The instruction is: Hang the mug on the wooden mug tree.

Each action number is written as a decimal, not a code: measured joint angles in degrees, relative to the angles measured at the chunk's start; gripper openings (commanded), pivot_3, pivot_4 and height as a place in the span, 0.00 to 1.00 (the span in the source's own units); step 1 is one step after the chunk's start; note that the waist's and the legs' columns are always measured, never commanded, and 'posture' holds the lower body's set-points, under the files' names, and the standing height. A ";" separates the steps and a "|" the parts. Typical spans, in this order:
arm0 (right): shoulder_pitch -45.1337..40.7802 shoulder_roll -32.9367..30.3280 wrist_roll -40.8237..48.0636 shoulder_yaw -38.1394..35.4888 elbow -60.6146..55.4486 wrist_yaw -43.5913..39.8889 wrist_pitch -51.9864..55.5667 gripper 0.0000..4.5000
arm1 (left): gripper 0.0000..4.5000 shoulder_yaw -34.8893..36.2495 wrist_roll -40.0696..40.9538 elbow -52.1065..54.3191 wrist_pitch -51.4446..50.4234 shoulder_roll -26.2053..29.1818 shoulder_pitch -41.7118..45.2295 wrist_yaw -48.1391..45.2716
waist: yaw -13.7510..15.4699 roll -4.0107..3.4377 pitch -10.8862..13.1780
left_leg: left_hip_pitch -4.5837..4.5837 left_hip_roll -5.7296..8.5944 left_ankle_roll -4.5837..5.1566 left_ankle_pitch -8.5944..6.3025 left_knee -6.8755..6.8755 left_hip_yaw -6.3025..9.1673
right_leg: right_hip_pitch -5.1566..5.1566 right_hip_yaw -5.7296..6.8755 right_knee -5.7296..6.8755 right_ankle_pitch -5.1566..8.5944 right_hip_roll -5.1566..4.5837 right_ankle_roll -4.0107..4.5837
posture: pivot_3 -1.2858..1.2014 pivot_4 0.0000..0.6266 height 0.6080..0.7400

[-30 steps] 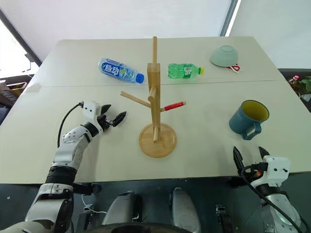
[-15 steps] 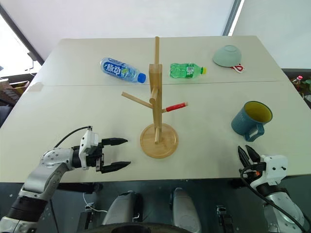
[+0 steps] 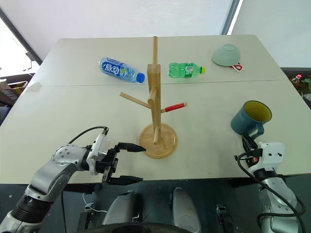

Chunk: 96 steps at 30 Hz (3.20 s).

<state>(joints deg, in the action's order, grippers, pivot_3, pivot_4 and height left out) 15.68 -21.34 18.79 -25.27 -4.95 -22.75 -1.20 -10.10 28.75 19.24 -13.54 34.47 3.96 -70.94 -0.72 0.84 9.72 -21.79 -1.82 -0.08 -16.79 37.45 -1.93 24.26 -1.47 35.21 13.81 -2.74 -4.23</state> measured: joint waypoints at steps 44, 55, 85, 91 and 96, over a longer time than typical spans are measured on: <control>-8.01 2.23 -1.67 -5.40 4.76 14.90 1.02 0.75 | 1.00 0.09 -0.79 -1.43 3.83 -5.94 -0.71 8.32 | -0.12 -0.05 -0.03 | 0.34 -0.01 0.00 0.00 0.26 0.02 | -0.39 -0.10 0.24 0.00 0.11 -0.01 | 0.52 0.24 1.00; -12.33 2.21 1.70 -5.74 10.89 14.29 1.69 0.45 | 1.00 0.09 -0.61 -0.84 2.96 -5.94 -0.70 9.16 | -0.21 -0.06 -0.03 | 0.35 -0.02 0.01 0.00 0.28 0.03 | -0.41 -0.10 0.26 0.00 0.13 -0.02 | 0.52 0.24 1.00; -13.87 -30.14 -2.22 6.64 -24.93 -19.14 4.89 0.01 | 1.00 4.44 2.32 -4.57 1.46 -5.40 3.62 8.54 | 0.10 0.12 0.06 | 0.29 -0.01 0.03 -0.02 0.60 0.25 | -0.62 0.03 0.18 0.02 0.17 -0.05 | 0.52 0.24 1.00; -23.97 -33.67 -1.45 11.27 -22.84 -25.25 6.81 0.01 | 1.00 8.49 6.08 -4.90 -1.33 -3.20 5.17 7.55 | 0.00 0.16 0.10 | 0.31 -0.01 0.04 -0.03 0.58 0.24 | -0.61 0.04 0.19 0.03 0.17 -0.06 | 0.52 0.24 1.00; -32.56 -34.13 -0.51 15.88 -19.98 -29.60 8.70 0.01 | 1.00 11.32 9.46 -4.43 -5.15 -0.57 5.50 6.96 | -0.02 0.16 0.11 | 0.30 -0.03 0.04 -0.03 0.58 0.25 | -0.60 0.04 0.20 0.02 0.15 -0.06 | 0.52 0.24 1.00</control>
<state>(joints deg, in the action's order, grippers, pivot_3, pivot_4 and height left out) -16.87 -55.46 18.28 -9.38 -24.93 -52.35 7.51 1.22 38.21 14.81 -18.69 33.90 9.45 -63.97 -0.74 1.00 9.83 -21.48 -1.85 -0.04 -16.82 38.03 -1.68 23.66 -1.42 35.41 13.83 -2.58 -4.30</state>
